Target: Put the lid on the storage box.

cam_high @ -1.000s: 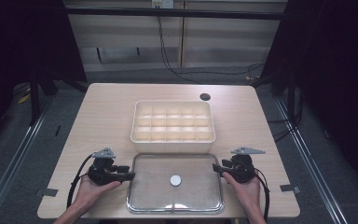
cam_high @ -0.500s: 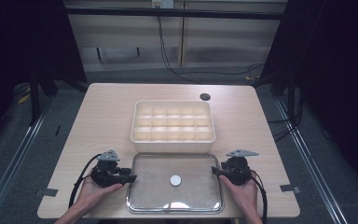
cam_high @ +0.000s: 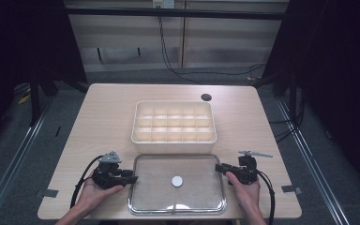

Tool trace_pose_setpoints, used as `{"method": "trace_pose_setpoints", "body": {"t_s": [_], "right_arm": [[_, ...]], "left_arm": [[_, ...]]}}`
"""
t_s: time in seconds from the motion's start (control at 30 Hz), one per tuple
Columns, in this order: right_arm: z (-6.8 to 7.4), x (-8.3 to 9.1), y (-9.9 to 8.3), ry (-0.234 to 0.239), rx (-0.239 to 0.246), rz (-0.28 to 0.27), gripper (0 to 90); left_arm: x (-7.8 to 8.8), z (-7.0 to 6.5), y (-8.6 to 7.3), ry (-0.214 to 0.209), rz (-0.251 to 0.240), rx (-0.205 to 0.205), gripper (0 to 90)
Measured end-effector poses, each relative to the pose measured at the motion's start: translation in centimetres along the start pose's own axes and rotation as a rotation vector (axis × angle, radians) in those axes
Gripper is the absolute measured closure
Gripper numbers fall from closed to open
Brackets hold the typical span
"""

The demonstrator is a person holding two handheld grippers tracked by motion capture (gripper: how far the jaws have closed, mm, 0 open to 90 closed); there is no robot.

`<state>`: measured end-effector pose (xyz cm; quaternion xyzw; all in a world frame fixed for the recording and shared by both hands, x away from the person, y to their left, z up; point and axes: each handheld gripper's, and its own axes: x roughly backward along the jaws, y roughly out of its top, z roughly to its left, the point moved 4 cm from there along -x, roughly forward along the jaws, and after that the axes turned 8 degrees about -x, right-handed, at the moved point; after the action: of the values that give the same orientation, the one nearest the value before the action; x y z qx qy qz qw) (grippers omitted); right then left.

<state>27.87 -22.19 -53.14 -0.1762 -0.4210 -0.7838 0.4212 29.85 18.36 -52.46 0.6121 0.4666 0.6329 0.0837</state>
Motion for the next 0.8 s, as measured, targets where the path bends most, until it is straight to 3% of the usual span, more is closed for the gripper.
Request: {"method": "trace_pose_setpoints", "body": {"t_s": [0.07, 0.2, 0.8], "right_arm": [[-0.1, 0.0, 0.0, 0.017, -0.048, 0.000, 65.2], [0.0, -0.1, -0.1, 0.045, -0.071, 0.002, 67.8], [0.8, 1.6, 0.4, 0.191, -0.016, -0.053, 69.1]], "left_arm": [[0.0, 0.1, 0.0, -0.002, -0.002, 0.015, 62.5], [0.0, 0.0, 0.0, 0.001, -0.002, 0.009, 63.3], [0.0, 0.0, 0.0, -0.001, -0.004, 0.001, 62.3]]}}
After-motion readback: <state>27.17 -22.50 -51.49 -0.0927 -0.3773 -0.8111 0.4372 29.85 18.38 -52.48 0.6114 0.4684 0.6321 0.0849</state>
